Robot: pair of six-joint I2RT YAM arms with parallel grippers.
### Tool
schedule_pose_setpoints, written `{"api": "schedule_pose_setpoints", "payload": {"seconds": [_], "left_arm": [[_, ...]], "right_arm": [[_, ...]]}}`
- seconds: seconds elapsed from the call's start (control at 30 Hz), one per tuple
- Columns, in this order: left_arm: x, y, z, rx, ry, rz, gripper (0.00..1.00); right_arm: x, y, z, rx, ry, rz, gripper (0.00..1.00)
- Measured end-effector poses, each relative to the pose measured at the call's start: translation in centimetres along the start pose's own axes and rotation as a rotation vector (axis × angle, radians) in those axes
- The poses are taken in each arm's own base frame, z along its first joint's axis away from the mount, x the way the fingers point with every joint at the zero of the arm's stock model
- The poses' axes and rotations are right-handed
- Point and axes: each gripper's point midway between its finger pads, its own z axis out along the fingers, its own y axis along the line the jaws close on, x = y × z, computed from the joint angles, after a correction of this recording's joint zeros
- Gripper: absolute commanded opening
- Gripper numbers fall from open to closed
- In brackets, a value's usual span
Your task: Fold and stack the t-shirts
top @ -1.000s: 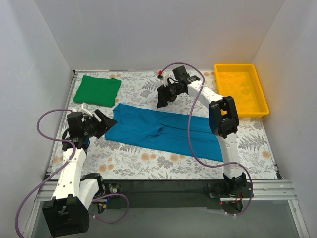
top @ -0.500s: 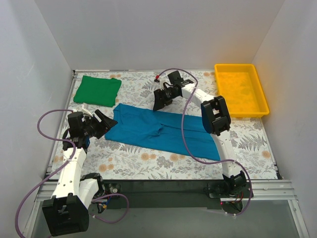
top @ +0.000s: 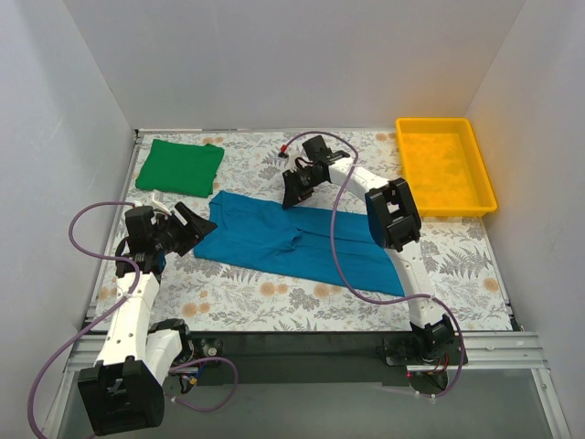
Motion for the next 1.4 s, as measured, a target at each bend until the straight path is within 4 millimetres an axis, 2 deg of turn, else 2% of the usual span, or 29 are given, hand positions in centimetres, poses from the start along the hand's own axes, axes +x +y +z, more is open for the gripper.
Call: {"api": "schedule_pose_setpoints", "payload": {"seconds": [0.17, 0.27, 0.37, 0.47, 0.57, 0.63, 0.73, 0.77, 0.83, 0.87, 0.93, 0.97, 1.1, 1.23, 1.33, 1.4], "left_arm": [[0.0, 0.0, 0.0, 0.000, 0.000, 0.000, 0.63], [0.0, 0.0, 0.0, 0.000, 0.000, 0.000, 0.63], [0.0, 0.0, 0.0, 0.000, 0.001, 0.000, 0.63], [0.1, 0.1, 0.1, -0.002, 0.006, -0.003, 0.63], [0.2, 0.1, 0.2, 0.001, 0.011, -0.006, 0.63], [0.3, 0.1, 0.3, 0.006, 0.017, -0.011, 0.63], [0.6, 0.1, 0.7, 0.022, 0.031, -0.029, 0.62], [0.9, 0.2, 0.9, 0.024, 0.039, -0.038, 0.62], [1.5, 0.6, 1.3, 0.028, 0.062, -0.062, 0.60], [1.7, 0.7, 1.4, 0.029, 0.070, -0.072, 0.60], [2.3, 1.0, 1.9, 0.034, 0.095, -0.100, 0.59], [2.5, 1.2, 2.2, 0.036, 0.106, -0.116, 0.58], [3.4, 1.7, 3.3, 0.046, 0.145, -0.171, 0.57], [4.6, 1.6, 5.4, 0.045, 0.207, -0.211, 0.56], [5.9, 0.5, 7.6, 0.036, 0.274, -0.205, 0.54], [6.4, -0.7, 9.5, 0.034, 0.309, -0.193, 0.54]], "right_arm": [[0.1, -0.7, -0.1, 0.034, 0.001, 0.004, 0.01], [0.0, -1.3, -0.3, 0.052, -0.003, 0.010, 0.01], [-0.3, -2.8, -1.4, 0.086, -0.021, 0.034, 0.01], [-0.6, -5.8, -3.6, 0.145, -0.057, 0.084, 0.01], [-0.8, -10.4, -7.5, 0.236, -0.114, 0.158, 0.01], [-0.7, -13.7, -10.4, 0.303, -0.156, 0.205, 0.05], [-0.2, -17.4, -14.2, 0.392, -0.203, 0.261, 0.23], [0.0, -18.5, -15.6, 0.426, -0.215, 0.275, 0.43], [0.0, -19.3, -17.2, 0.455, -0.230, 0.267, 0.57], [0.0, -19.4, -17.8, 0.471, -0.229, 0.251, 0.70], [-0.3, -18.7, -18.3, 0.469, -0.224, 0.203, 0.85], [-0.4, -18.0, -18.4, 0.459, -0.218, 0.169, 0.98], [-1.2, -14.1, -18.9, 0.421, -0.197, 0.043, 0.98], [-2.3, -9.3, -20.6, 0.411, -0.201, -0.119, 0.98], [-2.1, -6.2, -22.5, 0.440, -0.201, -0.217, 0.98], [-1.2, -4.5, -23.9, 0.481, -0.206, -0.266, 0.98]]}}
